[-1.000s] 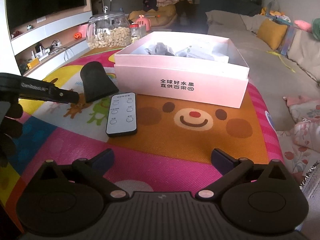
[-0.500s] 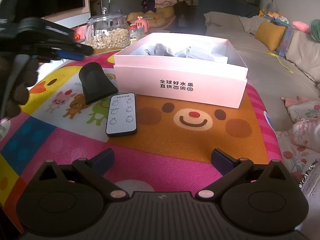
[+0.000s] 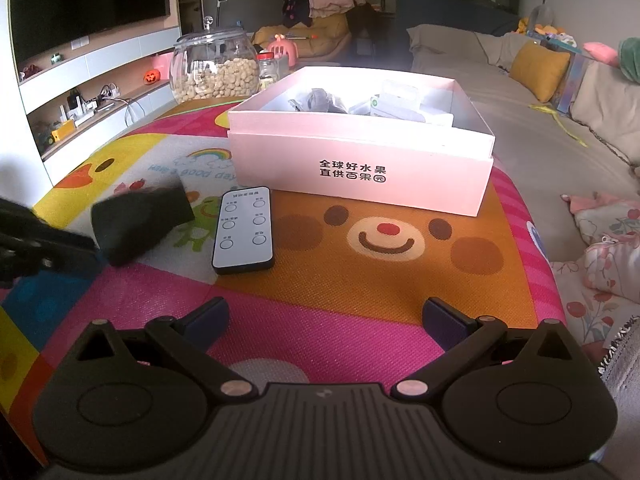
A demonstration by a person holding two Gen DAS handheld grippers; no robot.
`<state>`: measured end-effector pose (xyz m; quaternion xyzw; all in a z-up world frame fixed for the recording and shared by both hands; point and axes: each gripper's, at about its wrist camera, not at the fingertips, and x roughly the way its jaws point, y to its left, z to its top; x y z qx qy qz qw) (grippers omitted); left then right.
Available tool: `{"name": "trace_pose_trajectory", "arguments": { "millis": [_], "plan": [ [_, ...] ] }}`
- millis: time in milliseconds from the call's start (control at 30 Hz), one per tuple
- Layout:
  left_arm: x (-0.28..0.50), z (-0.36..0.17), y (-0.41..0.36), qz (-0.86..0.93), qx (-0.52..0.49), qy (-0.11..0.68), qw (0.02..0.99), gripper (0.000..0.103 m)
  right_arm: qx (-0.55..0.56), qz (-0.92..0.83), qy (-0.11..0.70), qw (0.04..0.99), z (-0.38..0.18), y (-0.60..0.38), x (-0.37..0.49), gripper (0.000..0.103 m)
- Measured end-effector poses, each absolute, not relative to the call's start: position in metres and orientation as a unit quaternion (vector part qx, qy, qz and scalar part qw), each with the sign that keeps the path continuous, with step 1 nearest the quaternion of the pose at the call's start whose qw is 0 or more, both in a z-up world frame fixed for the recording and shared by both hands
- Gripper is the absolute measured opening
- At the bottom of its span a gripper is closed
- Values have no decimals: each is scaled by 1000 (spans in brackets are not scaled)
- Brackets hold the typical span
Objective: Organize rigid objects
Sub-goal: 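Reach the left gripper to the round black cylinder and close on it, then grasp the white remote with the right gripper while the left holds the black cylinder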
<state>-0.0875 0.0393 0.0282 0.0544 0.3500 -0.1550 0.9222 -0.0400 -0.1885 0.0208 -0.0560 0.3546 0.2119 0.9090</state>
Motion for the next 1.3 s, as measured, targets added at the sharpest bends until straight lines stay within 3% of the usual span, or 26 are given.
{"name": "trace_pose_trajectory", "arguments": {
  "millis": [300, 400, 467, 567, 733, 933, 1200, 1300],
  "plan": [
    [-82, 16, 25, -202, 93, 394, 892, 29, -56, 212, 355, 909, 21, -189, -40, 103],
    [-77, 16, 15, -214, 84, 401, 886, 43, -56, 212, 354, 909, 21, -189, -40, 103],
    [-77, 14, 8, -227, 86, 403, 882, 65, -55, 212, 354, 909, 21, -189, -40, 103],
    [-78, 11, -3, -243, 94, 404, 877, 84, -55, 212, 354, 909, 21, -189, -40, 103],
    [-80, 23, 1, -207, 93, 381, 896, 72, -52, 213, 354, 909, 21, -189, -40, 103],
    [-53, 34, 9, -163, 54, 350, 921, 72, -51, 213, 354, 909, 21, -189, -40, 103],
    [-15, 5, 5, -174, -4, 350, 921, 71, -48, 214, 353, 910, 21, -190, -40, 102],
    [-19, 5, 12, -173, -17, 351, 920, 63, -45, 213, 353, 910, 23, -191, -40, 100]
  ]
}}
